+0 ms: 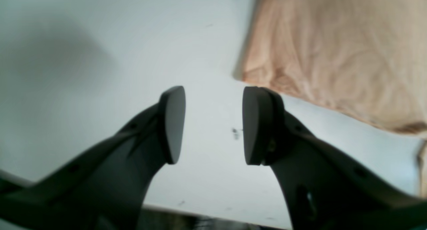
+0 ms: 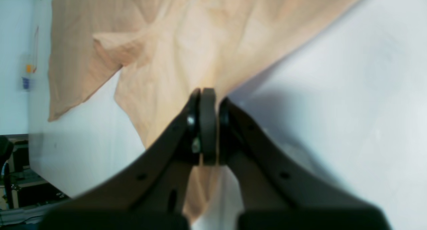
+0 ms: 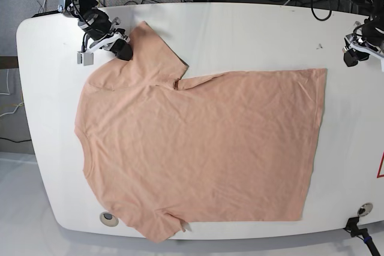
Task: Fold the T-shirt properly
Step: 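Lower the right gripper onto the sleeve corner and the left onto the hem corner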
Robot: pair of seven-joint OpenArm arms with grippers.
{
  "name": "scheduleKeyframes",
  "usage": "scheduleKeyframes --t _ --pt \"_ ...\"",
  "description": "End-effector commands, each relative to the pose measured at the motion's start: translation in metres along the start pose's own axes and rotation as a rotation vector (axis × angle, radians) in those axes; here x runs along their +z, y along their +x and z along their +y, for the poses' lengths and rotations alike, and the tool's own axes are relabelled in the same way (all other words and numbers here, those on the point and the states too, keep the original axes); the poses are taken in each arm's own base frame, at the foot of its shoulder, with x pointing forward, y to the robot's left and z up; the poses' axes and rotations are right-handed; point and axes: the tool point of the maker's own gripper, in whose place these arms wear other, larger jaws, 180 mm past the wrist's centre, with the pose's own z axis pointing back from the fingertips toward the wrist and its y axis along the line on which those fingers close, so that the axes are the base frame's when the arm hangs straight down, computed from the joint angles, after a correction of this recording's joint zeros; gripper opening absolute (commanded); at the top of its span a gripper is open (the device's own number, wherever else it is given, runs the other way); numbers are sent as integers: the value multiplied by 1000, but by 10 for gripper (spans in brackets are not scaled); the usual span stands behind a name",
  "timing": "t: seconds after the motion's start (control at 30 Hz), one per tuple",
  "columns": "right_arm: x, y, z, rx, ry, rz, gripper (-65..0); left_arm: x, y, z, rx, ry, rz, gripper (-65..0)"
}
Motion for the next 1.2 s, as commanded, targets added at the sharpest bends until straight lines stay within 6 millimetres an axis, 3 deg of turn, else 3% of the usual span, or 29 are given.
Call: scheduleKeyframes --t 0.0,0.17,0.7,1.17 --pt "4 -8 -10 33 -49 44 -650 -8 5 14 25 -14 16 -396" --pt "5 -8 -12 38 -56 47 -650 -40 -7 47 145 33 50 -394" --pt "3 0 -6 25 -28 12 -650 -68 1 12 113 -72 99 -383" --pt "4 0 -5 29 -25 10 -650 -75 -2 -2 85 -96 104 -397"
